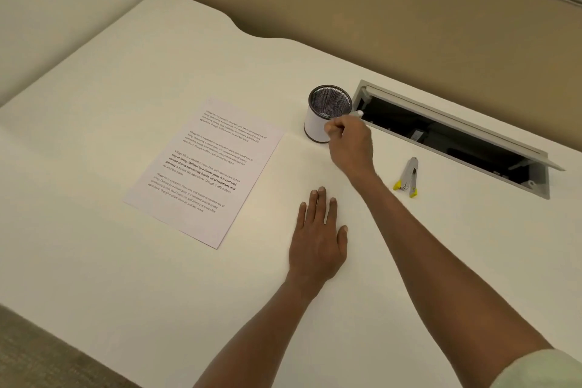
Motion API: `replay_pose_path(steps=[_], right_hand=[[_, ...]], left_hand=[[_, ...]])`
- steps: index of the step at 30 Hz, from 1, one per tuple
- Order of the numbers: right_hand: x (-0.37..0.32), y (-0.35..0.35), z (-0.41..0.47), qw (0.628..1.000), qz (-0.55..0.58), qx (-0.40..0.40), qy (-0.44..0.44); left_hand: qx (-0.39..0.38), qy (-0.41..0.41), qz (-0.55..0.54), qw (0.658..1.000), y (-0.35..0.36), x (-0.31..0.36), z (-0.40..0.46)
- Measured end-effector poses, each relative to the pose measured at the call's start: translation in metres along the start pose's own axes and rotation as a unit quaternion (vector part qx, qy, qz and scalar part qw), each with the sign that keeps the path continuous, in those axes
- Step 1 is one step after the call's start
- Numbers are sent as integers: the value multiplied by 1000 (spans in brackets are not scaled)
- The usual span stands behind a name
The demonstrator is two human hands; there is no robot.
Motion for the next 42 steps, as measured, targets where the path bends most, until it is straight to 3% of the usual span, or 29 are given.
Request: replay_pose_path(steps=[5, 14, 29, 34, 39, 42], right_hand=[[-31, -32, 39, 996, -62, 42, -53], [-37, -28, 66, 987, -142, -43, -70], [-35, -25, 65, 982, -141, -62, -110], [-40, -34, 46, 984, -96, -35, -143], [-14, -57, 3, 988, 7, 72, -134], [17, -66, -33, 989, -6, 110, -99]], left_hand=[[0, -5, 5, 1000, 0, 0, 0], [5, -3, 6, 1000, 0, 0, 0], [3, -2, 7, 1000, 2, -1, 0], [-1, -2, 8, 1000, 1, -1, 0], [-4, 0, 1, 1000, 1, -3, 0], [-9, -1, 5, 1000, 0, -3, 0]])
Point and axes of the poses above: each hand's wrist, its own z-axis towards the middle knuckle, its own y-axis out of the palm, x = y × z, the point moved 6 cm from there along z, towards the middle knuckle, and after that the axes turned 7 degrees about -x, right-handed, at the moved point
